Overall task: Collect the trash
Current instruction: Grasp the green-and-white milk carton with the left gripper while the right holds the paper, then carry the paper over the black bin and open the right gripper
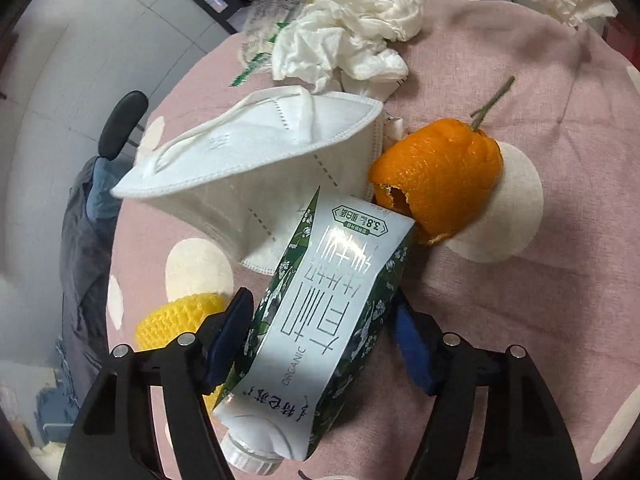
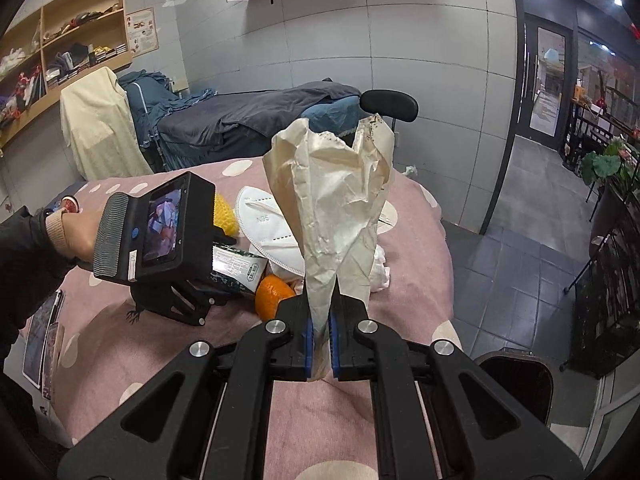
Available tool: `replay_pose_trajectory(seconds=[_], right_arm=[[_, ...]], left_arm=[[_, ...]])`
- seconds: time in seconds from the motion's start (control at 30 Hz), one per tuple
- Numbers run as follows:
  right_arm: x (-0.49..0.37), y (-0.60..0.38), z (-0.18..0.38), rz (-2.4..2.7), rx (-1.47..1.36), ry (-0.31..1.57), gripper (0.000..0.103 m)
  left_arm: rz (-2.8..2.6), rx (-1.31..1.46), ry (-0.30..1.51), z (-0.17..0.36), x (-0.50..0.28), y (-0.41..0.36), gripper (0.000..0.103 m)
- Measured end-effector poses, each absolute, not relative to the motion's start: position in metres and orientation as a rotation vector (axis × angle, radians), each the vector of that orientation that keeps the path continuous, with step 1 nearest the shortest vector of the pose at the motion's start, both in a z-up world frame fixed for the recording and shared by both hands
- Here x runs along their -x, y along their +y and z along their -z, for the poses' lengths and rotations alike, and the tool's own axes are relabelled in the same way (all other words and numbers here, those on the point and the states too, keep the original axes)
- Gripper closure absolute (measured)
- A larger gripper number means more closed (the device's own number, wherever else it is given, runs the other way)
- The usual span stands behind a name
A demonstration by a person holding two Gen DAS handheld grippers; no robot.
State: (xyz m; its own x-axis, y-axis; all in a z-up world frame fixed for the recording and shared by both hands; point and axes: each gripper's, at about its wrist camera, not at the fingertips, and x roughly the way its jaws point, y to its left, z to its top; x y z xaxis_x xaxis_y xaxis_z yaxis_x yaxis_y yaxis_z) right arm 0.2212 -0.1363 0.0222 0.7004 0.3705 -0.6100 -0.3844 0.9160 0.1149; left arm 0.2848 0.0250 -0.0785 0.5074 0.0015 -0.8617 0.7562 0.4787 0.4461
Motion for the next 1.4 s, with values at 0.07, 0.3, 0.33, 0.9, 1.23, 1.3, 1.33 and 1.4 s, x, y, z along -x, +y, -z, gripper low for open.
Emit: replay_pose_trajectory(seconds=[0.07,0.3,0.33,0.9,1.23,1.3,1.33,1.4], right_arm=[[-0.218,-0.139,-0.023,-0.420,0.005,0.669,0.096],[-0.209,-0.148,-0.019,-0.416,-0.046,0.668,0.096],[-0.207,-0.150,-0.020,-0.414,-0.051,0.665,0.096],[-0.170,-0.234,-0.004,-0.259,-0.191,0.651,0.096],[-0.159,-0.310,0.039,0.017,-0.152,0.716,0.096],[-0.164,-0.323,0.061,0.047,-0.163,0.764,0.096],[-0.167,-0.329,0.072,0.054,-0.170,0.786,0.096],[-0.175,-0.340,0.096,0.077,-0.175,0.836,0.096]], left_arm=[[0.523,-0.922,0.901,0.068,-0.279,0.031,0.045],[0.469,-0.703,0.822,0.033,-0.249,0.053,0.048],[0.463,-0.669,0.806,0.029,-0.243,0.051,0.048],[0.450,-0.092,0.483,-0.034,-0.158,-0.018,0.048],[0.586,0.019,0.485,-0.033,-0.152,-0.074,0.048],[0.600,0.016,0.476,-0.033,-0.146,-0.082,0.048],[0.603,0.006,0.472,-0.033,-0.143,-0.087,0.048],[0.615,0.000,0.469,-0.034,-0.142,-0.095,0.048]])
